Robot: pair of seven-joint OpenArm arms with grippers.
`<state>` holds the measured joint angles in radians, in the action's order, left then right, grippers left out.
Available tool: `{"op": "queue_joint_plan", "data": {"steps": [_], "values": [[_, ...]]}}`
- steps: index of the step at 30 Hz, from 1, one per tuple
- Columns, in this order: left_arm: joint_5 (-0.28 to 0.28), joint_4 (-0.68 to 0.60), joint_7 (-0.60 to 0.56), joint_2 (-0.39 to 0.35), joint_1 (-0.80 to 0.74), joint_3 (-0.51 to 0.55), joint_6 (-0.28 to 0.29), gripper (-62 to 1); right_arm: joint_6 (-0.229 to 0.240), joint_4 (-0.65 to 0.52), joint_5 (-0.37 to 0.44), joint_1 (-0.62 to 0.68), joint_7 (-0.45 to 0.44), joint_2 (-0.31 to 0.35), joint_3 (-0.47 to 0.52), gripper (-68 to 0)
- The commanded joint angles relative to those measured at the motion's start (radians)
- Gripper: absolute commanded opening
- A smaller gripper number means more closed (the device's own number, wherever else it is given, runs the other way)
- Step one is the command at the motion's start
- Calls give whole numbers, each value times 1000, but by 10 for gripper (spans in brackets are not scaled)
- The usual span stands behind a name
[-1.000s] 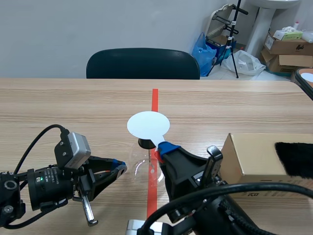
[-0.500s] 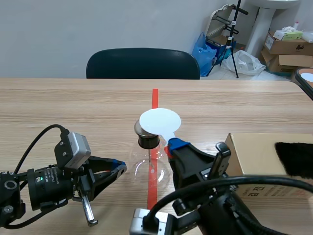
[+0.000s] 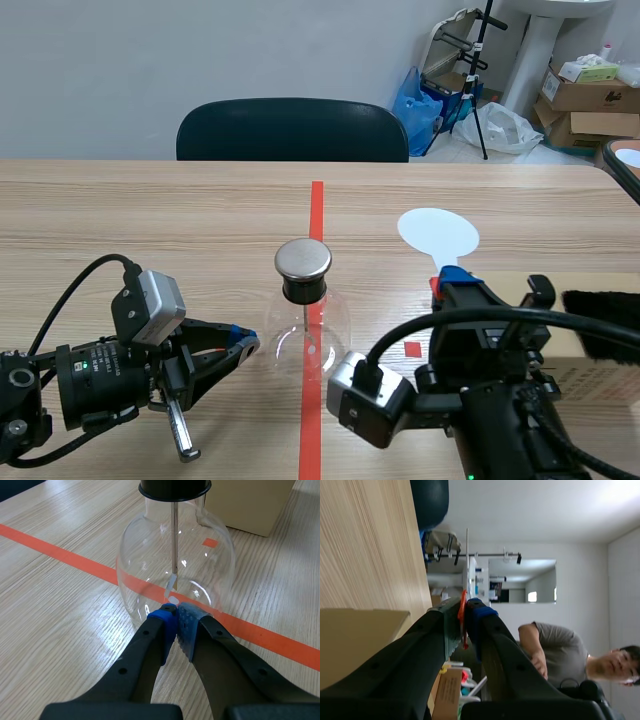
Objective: Do the electroscope experiment
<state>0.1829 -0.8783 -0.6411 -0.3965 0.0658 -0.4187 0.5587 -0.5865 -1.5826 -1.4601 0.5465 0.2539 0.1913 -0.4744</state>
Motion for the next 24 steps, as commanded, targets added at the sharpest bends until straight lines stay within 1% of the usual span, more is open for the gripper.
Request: {"op": "queue_joint_plan", "data": {"steps": [1, 5, 9, 24], "values": [[-14, -16, -20, -1, 1, 2, 5, -578, -11, -8, -1, -6, 31, 5, -2, -665], [-14, -16, -20, -1, 1, 2, 5, -578, -11, -8, -1, -6, 108, 5, -2, -665], [-14, -16, -20, -1, 1, 2, 5, -578, -11, -8, -1, -6, 147, 5, -2, -665], [-14, -16, -20, -1, 1, 2, 5, -578, -11, -8, -1, -6, 151, 5, -2, -665]]}}
